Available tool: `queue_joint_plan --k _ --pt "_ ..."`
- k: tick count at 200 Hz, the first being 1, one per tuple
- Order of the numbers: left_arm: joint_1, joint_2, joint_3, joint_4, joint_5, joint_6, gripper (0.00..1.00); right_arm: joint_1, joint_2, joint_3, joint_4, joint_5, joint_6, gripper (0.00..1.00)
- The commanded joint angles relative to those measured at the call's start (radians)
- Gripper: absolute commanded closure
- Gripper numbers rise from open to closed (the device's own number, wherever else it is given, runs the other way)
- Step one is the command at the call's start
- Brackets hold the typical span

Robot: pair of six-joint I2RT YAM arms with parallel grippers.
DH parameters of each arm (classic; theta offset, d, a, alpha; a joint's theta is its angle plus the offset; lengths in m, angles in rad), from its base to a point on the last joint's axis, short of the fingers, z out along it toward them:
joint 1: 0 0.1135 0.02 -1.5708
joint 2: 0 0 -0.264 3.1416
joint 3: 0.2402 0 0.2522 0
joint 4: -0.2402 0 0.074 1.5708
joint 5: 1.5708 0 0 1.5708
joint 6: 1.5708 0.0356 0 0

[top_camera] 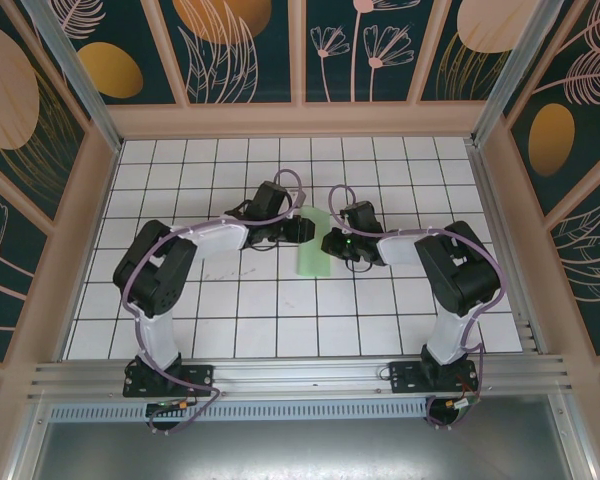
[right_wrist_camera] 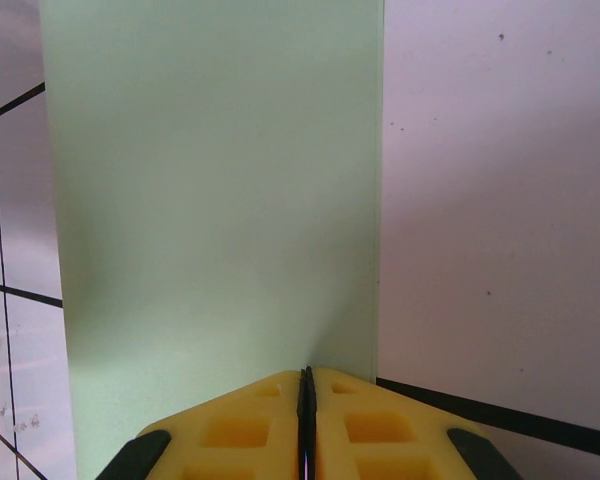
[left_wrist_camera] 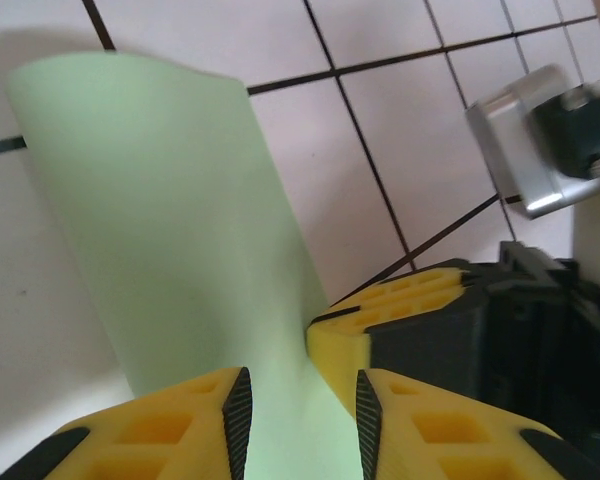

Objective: Fold a paper plane with a square sheet of paper (fold left side to right side)
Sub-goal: First fold the square sheet of paper in half at the center of the table.

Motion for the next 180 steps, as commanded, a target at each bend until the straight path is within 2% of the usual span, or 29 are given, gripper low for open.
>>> queue_joint_plan --k 1,43,89,149,180 --pt "0.000 0.043 -0.019 0.025 0.008 -0.003 0.64 0.012 0.049 0.004 -0.072 0.044 -0.025 0.87" --pt "0.001 0.079 -0.024 -0.016 -0.086 0.020 0.65 0.012 0.046 0.005 -0.094 0.054 -0.035 0.87" --pt "0.003 0.087 -0.042 -0.039 -0.140 0.035 0.65 0.011 0.047 0.006 -0.113 0.057 -0.049 0.87" --pt "0.037 0.014 -0.089 -0.034 -0.140 0.040 0.65 0.011 0.044 0.001 -0.117 0.054 -0.049 0.87" --pt "0.060 -0.061 -0.103 -0.005 -0.083 0.039 0.65 0.012 0.043 0.003 -0.116 0.052 -0.048 0.87"
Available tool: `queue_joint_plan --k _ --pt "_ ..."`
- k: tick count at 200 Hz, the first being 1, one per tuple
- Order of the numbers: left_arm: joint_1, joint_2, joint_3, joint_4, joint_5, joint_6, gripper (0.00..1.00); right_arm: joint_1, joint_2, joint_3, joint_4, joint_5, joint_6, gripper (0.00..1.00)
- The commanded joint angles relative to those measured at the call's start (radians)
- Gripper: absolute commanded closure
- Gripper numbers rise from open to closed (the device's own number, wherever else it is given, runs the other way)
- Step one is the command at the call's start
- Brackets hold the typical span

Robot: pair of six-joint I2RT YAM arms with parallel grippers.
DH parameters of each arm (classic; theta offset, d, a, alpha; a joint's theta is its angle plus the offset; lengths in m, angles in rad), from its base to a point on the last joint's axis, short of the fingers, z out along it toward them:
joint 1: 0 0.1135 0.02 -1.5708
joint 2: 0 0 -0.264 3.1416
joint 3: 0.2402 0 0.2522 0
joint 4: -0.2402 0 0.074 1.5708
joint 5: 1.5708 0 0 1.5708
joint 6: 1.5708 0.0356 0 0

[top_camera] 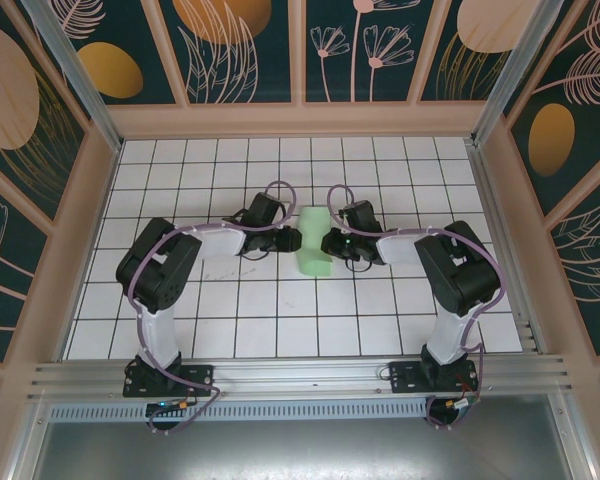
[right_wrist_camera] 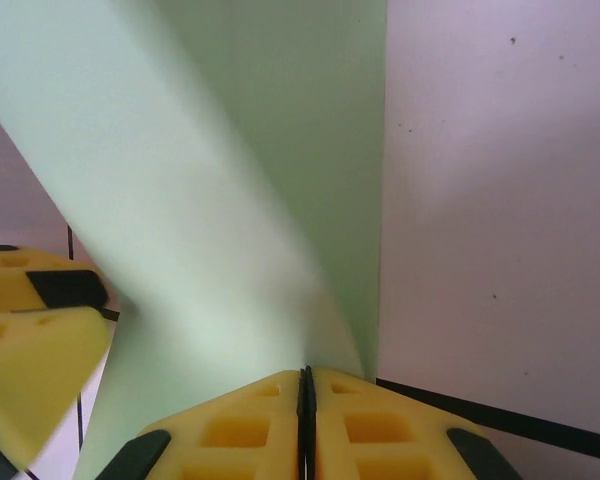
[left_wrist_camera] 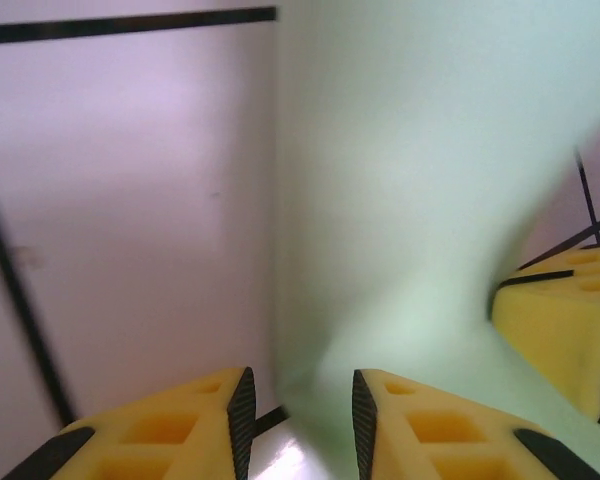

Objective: Fold a paper plane with a square sheet of paper (fold left side to right side)
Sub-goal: First fold the square sheet of paper in half at the center of the table, then hold the square sheet of paper at the center of the table.

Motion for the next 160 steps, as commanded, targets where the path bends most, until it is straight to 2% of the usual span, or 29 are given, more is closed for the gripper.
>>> queue_joint_plan --k 1,37,58,109,160 --pt "0.022 -0.077 -0.015 0.002 0.031 0.021 0.65 0.009 0.042 -0.009 -0.090 0.043 -0.022 0.87" --pt "0.016 -0.091 -0.051 0.188 0.198 -0.062 0.65 0.009 0.038 -0.009 -0.087 0.045 -0.018 0.87" --pt "0.001 -0.051 -0.050 0.238 0.243 -0.089 0.66 0.010 0.036 -0.010 -0.086 0.043 -0.018 0.87" --pt "-0.013 0.040 -0.055 0.261 0.236 -0.101 0.66 0.011 0.034 -0.008 -0.087 0.040 -0.018 0.87" --pt "-0.016 0.045 -0.116 0.245 0.204 -0.083 0.66 0.011 0.034 -0.002 -0.088 0.037 -0.021 0.87"
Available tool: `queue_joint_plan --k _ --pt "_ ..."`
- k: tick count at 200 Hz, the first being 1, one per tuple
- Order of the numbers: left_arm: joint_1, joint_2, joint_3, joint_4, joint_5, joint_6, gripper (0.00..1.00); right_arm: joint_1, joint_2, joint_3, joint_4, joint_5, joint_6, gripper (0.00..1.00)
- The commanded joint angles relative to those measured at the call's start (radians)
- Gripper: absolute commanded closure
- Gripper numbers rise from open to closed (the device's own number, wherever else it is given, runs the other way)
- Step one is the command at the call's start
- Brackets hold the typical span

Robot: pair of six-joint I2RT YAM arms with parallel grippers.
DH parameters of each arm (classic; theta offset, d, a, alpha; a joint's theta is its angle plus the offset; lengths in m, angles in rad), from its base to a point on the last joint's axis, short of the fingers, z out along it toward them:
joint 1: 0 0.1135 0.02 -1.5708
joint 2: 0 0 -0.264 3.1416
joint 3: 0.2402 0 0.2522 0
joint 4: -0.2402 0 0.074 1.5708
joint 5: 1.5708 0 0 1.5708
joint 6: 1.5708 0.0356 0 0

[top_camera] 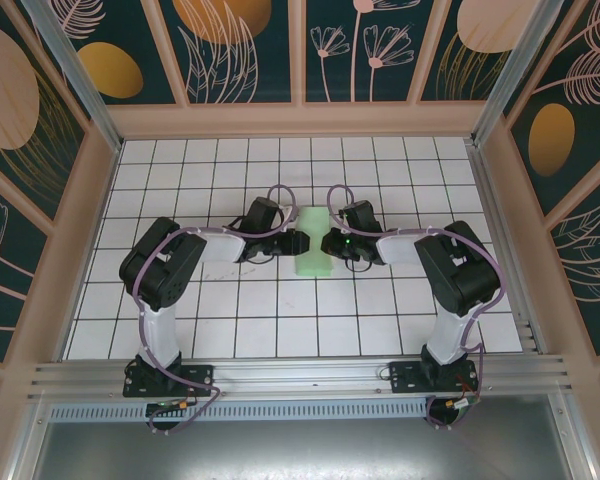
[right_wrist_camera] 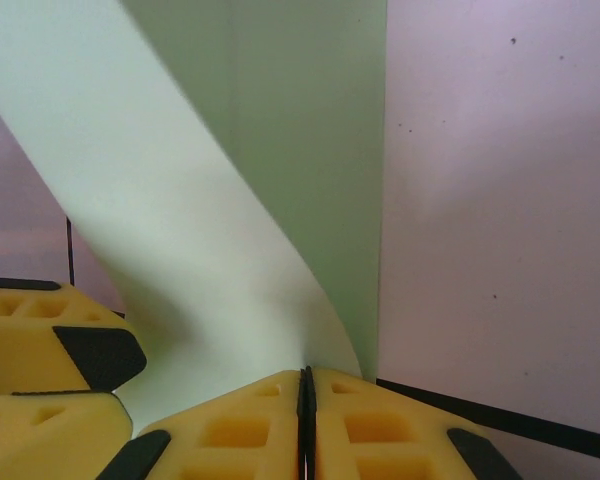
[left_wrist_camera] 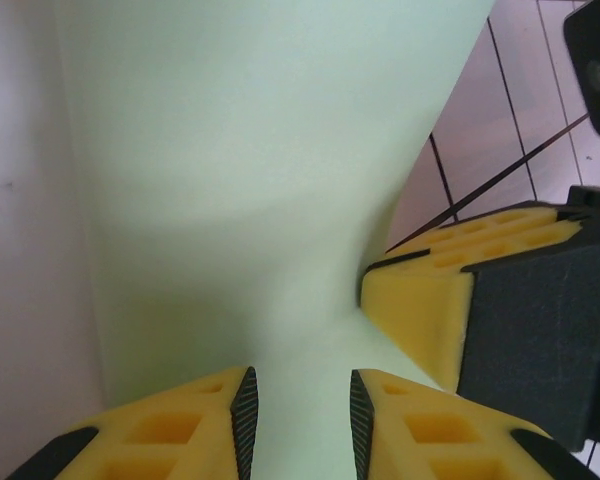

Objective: Fold a paper plane with a square sheet of paper (fold left side to right side)
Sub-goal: Hold the square sheet of paper at the center of the table, then first fold the square sheet of paper in half at the center of the table.

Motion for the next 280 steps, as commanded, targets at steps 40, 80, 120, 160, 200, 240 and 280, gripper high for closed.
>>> queue_joint_plan --k 40,80,120,160,200,240,280 --pt "-0.004 0.011 -0.069 -0.002 -0.017 0.008 0.66 0.008 0.014 -0.007 -0.046 0.006 -0.025 0.87" --pt "-0.005 0.013 -0.073 -0.020 -0.035 0.014 0.66 -0.015 -0.051 0.034 0.005 -0.044 -0.048 0.87" --pt "-0.005 0.016 -0.072 -0.026 -0.046 0.015 0.67 -0.025 -0.018 0.099 0.035 -0.079 -0.052 0.87" --pt "-0.005 0.012 -0.069 -0.035 -0.050 0.020 0.67 -0.025 0.075 0.186 0.041 -0.098 -0.061 0.87" --pt "-0.007 0.010 -0.068 -0.037 -0.052 0.025 0.67 -0.028 0.147 0.254 -0.006 -0.070 -0.084 0.87" --pt "-0.006 -0.009 -0.068 -0.047 -0.054 0.042 0.66 -0.029 0.188 0.264 -0.071 -0.024 -0.086 0.87" --pt "-0.007 -0.033 -0.074 -0.055 -0.037 0.056 0.65 -0.035 0.212 0.263 -0.127 0.007 -0.094 0.87"
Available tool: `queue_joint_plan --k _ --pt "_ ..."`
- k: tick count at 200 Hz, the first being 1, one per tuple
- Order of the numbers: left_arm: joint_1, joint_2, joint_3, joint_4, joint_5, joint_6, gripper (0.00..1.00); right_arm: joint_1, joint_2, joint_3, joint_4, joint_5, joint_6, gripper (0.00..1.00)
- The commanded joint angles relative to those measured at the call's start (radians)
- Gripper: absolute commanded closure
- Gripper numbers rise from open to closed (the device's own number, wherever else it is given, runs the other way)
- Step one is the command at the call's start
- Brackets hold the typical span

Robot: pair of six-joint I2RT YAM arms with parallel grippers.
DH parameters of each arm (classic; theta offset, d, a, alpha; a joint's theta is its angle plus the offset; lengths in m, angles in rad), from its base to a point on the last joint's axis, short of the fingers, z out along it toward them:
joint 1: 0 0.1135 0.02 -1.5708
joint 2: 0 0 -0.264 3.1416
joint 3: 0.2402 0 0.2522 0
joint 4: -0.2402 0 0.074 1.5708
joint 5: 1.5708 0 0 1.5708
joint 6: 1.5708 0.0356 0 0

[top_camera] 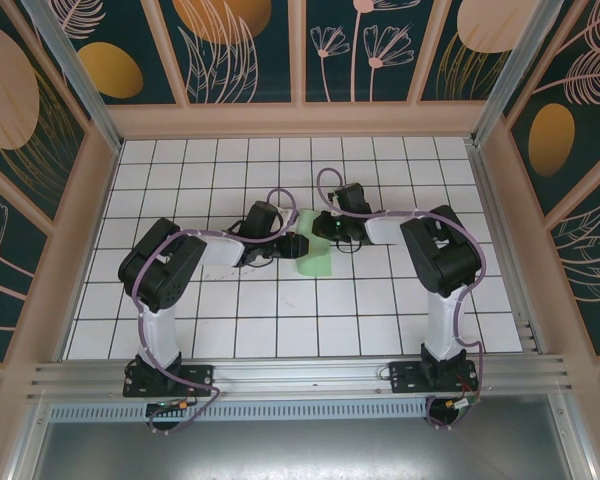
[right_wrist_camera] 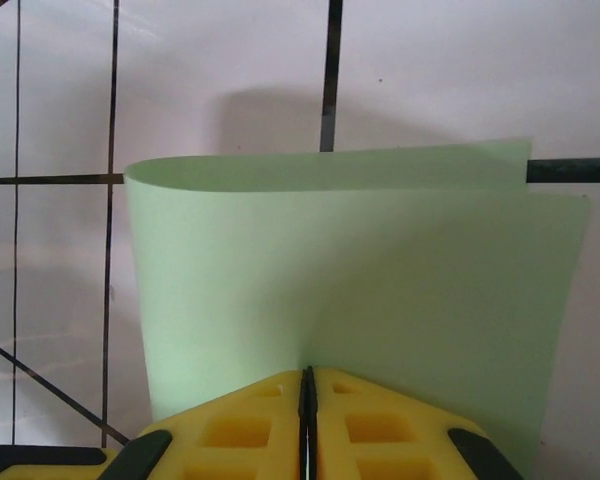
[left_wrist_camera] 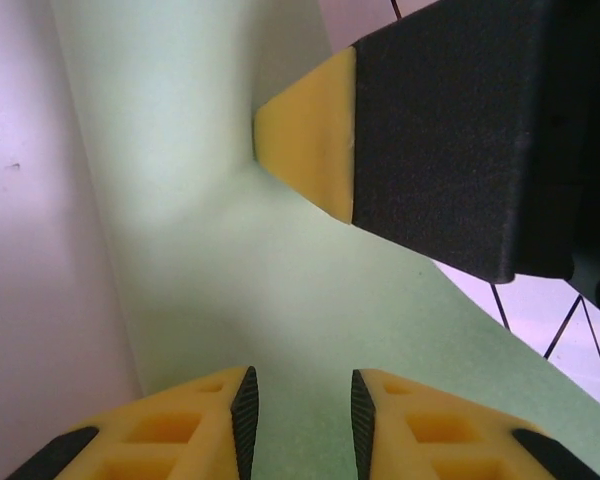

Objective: Fold a paper plane with a square sheet of paper (fold left side to right side)
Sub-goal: First fold the square sheet of paper in half at the center of the table.

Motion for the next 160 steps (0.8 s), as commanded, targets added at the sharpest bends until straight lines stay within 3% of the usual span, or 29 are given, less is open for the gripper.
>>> queue_joint_plan --k 1,106,160 --pt "-0.001 -0.022 -0.035 -0.100 -0.011 0.030 0.65 -0.012 0.038 0.015 -0.074 0.043 -0.022 0.87" --pt "-0.019 -0.087 -0.138 -0.171 0.051 0.141 0.69 -0.028 0.044 0.011 -0.092 0.044 -0.015 0.87" --pt "-0.015 -0.177 -0.130 -0.159 0.067 0.088 0.67 -0.027 0.043 0.014 -0.092 0.037 -0.015 0.87"
